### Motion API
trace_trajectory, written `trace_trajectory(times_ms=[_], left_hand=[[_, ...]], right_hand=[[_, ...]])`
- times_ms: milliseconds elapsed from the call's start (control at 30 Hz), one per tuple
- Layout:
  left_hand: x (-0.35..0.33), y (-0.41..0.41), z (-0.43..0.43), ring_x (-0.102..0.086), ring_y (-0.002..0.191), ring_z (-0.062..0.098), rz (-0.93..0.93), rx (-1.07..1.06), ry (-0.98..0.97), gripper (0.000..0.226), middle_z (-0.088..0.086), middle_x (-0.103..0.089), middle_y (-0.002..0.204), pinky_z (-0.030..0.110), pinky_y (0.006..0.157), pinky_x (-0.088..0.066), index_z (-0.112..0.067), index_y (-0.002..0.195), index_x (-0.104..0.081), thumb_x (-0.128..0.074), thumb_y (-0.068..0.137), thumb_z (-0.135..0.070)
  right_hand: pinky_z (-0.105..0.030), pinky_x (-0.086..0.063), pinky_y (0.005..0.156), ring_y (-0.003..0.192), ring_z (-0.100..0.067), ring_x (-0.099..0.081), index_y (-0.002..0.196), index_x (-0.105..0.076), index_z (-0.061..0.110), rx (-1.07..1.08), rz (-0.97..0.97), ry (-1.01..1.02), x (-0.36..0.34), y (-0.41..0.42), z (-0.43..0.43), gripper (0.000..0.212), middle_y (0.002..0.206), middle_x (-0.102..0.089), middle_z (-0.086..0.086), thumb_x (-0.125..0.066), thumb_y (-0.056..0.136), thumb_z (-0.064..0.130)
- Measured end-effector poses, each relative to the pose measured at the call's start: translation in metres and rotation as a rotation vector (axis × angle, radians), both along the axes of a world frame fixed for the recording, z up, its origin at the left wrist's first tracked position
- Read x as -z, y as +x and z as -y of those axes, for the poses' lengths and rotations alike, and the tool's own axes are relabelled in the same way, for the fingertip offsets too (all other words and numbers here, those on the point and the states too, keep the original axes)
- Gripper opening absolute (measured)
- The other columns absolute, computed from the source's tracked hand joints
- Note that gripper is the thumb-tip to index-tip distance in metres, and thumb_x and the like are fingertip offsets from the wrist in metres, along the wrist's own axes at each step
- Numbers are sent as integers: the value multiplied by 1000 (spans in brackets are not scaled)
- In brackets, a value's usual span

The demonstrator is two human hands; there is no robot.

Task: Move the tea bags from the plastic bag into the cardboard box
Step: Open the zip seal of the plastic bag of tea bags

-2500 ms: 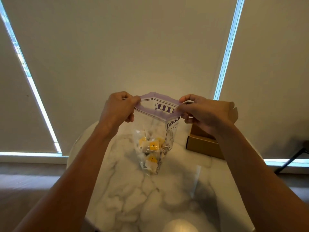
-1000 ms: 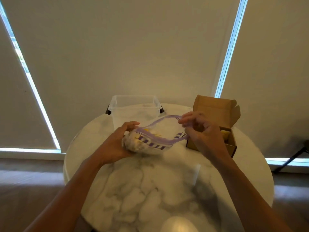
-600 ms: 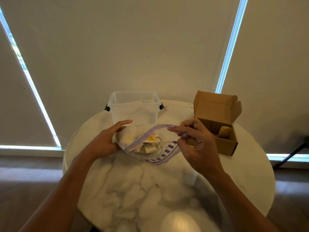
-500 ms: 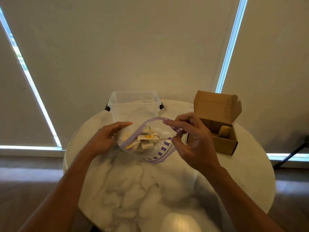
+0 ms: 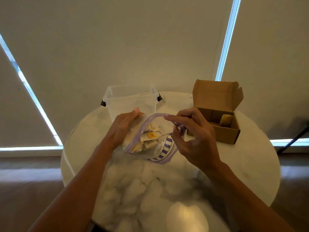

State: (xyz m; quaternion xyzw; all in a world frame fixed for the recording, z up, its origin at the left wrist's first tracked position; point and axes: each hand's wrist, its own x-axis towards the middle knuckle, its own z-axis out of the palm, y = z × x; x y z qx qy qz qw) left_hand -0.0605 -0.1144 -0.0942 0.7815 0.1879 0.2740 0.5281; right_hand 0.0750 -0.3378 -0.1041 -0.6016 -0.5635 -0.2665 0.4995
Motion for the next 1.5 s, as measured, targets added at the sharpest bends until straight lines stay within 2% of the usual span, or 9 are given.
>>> trace_trajectory(times_ms=[100,200,300,533,733,867,1000,1167,1500], left_hand=[[2,5,3,-73,86,-11,30,-74,12,36,-28,-79,83,25,93,-55,-36,96,-77,-52,112,-56],[-1,3,1,-74,106,8,121,-115,-2,45,-19,-82,100,43,109,-57,-44,98,-84,-53,101,-76],[4,-16,-14,-74,120,23,198,-157,112,50,1,-83,119,60,117,-51,-22,117,-82,-40,115,-50],[22,-41,-14,-66,135,34,102,50,89,45,12,-72,143,52,116,-50,-18,146,-67,-45,112,-37],[21,-27,11,-73,105,-4,147,-137,208,29,-24,-81,108,24,96,-57,-60,105,-79,-70,104,-32],[-2,-40,23,-68,130,10,259,-304,227,27,-13,-78,132,58,118,-50,-33,124,-78,-52,118,-35],[-25,-80,80,-65,133,20,328,-289,416,26,-7,-71,138,44,101,-57,-28,125,-71,-66,107,-47],[-6,-89,117,-47,131,6,14,-316,845,21,-16,-55,151,25,79,-49,-42,109,-83,-88,90,-35],[-5,-74,129,-47,134,25,-200,-453,798,83,-3,-28,159,41,52,-60,-31,143,-58,-84,73,4]], right_hand=[[-8,-51,80,94,-11,-61,127,-74,7,-20,-20,44,-2,-5,-3,39,112,-65,-11,-82,90,-1],[-9,-53,81,99,-7,-60,128,-73,5,-42,-46,75,-2,-9,-8,37,113,-65,-11,-80,92,1],[-9,-52,79,98,-6,-58,129,-73,6,-29,-44,71,0,-12,-7,36,113,-64,-10,-79,93,3],[-14,-51,73,91,-10,-57,128,-75,9,-35,-57,73,-2,-10,-5,37,110,-59,-8,-75,93,-3],[-15,-53,78,94,-11,-58,120,-79,7,47,31,102,-4,-11,-4,28,110,-64,-13,-75,95,-3],[-27,-56,75,98,-16,-60,119,-80,12,59,69,63,2,-10,-3,28,114,-63,-12,-74,95,-2],[-15,-54,82,108,-11,-57,115,-80,18,64,-45,20,4,-9,-4,27,121,-61,-8,-81,91,6],[-11,-51,85,111,-9,-55,113,-81,20,60,-52,-34,1,-13,-3,25,121,-61,-6,-79,92,6],[-17,-58,82,100,-8,-54,145,-63,23,104,109,-309,-14,-20,21,56,141,-45,-6,-80,93,11]])
